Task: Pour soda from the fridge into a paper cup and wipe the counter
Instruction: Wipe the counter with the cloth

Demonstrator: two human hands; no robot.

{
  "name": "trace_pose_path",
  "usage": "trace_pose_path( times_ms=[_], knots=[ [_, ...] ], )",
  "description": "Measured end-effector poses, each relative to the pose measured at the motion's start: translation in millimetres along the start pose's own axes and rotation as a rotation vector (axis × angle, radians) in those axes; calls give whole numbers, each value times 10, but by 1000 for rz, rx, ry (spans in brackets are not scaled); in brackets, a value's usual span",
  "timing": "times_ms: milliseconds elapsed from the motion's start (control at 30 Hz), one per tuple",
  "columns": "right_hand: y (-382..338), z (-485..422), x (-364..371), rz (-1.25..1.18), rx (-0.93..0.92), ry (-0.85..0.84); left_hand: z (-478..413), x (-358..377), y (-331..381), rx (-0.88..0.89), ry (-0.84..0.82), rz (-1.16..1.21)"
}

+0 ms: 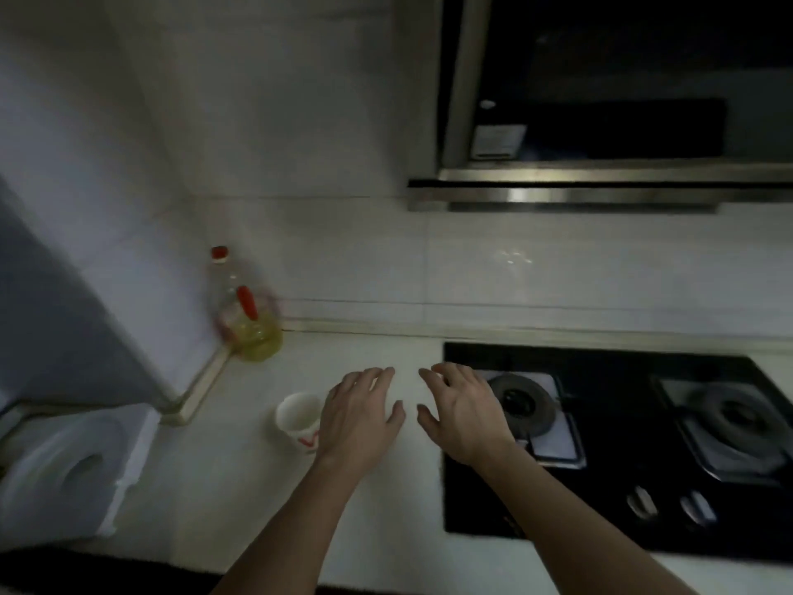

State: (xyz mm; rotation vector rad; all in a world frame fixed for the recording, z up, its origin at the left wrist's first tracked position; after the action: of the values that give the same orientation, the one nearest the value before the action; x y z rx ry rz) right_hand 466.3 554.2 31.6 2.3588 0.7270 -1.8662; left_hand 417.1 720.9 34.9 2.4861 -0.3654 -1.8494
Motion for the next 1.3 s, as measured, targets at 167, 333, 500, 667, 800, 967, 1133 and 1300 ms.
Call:
trace_pose_path(
  times_ms=[167, 333, 500, 667, 800, 967, 1133, 1300],
  knots=[
    [510, 596, -290, 93, 245, 34, -160, 216, 673, 257, -9, 121],
    [1131, 1485, -665, 161, 521, 98, -195, 404, 1651, 531, -69, 223],
    [1589, 2458, -1145, 270, 827, 177, -87, 547, 2730, 823, -100, 295],
    [1878, 3370, -1532, 332, 1094, 216, 178, 622, 3713, 1068, -140, 361],
    [2016, 4029, -1757, 344, 1282, 275, 454, 633, 4398, 1229, -148, 388],
    [2237, 4630, -1926, 365, 1422, 281, 717, 676, 5112, 1348, -172, 447],
    [2675, 5053, -2068, 365, 1487, 297, 853, 802, 5830, 1437, -182, 414],
    [3380, 5508, -2261, 337, 1510, 331, 883, 999, 6657, 1461, -183, 360]
  ],
)
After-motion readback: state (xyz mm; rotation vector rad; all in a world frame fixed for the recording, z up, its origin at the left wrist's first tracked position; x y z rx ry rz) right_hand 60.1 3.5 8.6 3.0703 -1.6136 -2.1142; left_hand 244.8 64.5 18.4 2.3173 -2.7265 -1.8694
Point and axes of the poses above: each hand's wrist, its own z-axis away from the middle knuckle, its own x-axis out of the palm, y = z × x, the point moved 1 cm from there along -z, towards the middle knuckle, and after that the axes turned 13 degrees about x, right-handed, at the moved point
